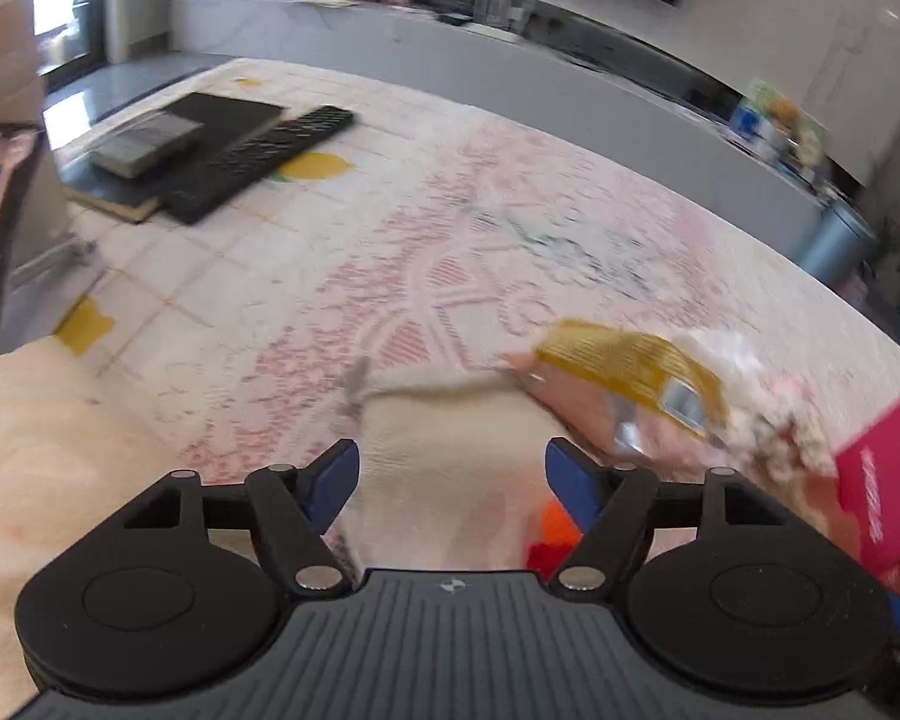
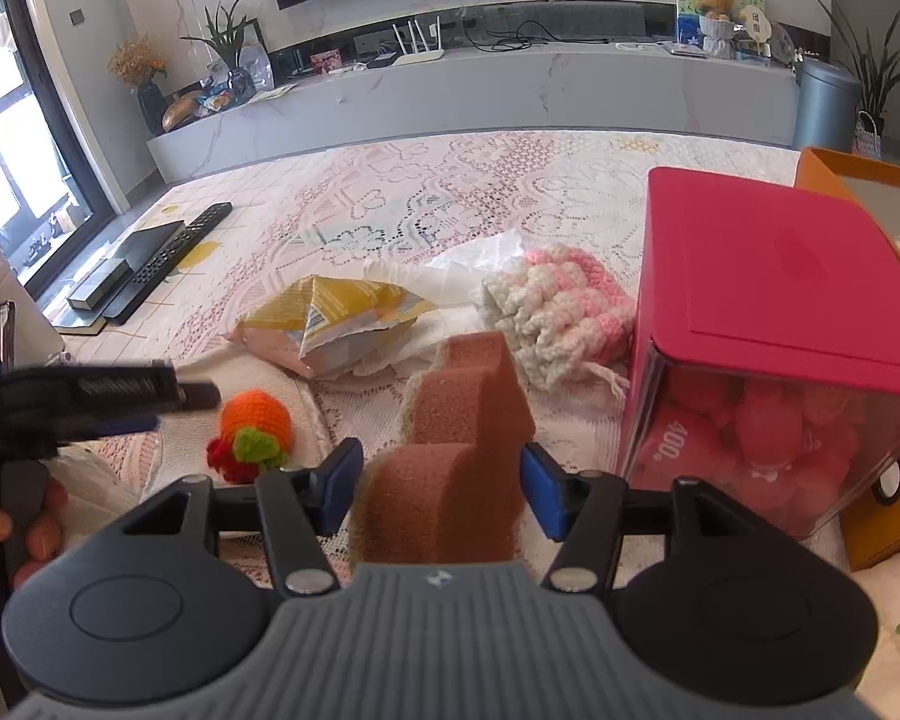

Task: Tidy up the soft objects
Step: 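Grasp the white bath mitt with the left tool while the right tool grasps the brown bread plush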

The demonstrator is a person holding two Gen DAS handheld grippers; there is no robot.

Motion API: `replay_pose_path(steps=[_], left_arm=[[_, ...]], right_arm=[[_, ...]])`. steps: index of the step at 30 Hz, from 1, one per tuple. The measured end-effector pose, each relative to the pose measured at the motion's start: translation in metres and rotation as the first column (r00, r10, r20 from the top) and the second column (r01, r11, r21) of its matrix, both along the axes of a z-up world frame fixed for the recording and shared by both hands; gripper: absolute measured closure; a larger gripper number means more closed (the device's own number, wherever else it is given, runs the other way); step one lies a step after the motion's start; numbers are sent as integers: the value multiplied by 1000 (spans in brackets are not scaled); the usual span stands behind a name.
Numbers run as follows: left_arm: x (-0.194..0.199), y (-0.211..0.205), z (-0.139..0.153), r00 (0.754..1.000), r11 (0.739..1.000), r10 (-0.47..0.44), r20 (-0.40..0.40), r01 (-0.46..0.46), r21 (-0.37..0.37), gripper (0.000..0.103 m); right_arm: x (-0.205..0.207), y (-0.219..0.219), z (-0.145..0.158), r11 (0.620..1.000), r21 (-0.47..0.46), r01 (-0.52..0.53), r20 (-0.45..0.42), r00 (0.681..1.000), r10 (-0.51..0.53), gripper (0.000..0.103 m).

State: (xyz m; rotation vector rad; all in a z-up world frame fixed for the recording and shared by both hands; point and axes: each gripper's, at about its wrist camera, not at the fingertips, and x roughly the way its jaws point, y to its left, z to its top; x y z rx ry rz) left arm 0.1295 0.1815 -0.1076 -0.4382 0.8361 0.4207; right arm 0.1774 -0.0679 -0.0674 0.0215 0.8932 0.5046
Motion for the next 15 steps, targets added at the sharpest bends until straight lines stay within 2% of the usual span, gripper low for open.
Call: replay_pose_path(steps=[5, 10, 11, 15], left_arm=[[18, 4, -11, 997, 999, 34, -70, -32, 18, 19], [31, 7, -25, 993, 999, 33, -115, -35, -20, 21], [32, 4, -25, 993, 1000, 19, -119, -21, -12, 28], [35, -6, -25, 989, 999, -11, -146, 16, 37, 40]], right_arm=[[1, 2, -7, 999, 20, -25, -21, 999, 26, 41], [3, 1, -9, 999, 36, -27, -30, 999, 28, 39], [4, 0, -10, 999, 39, -26, -32, 999, 27, 39], [6, -1, -14, 998, 50, -27, -49, 998, 29, 39]])
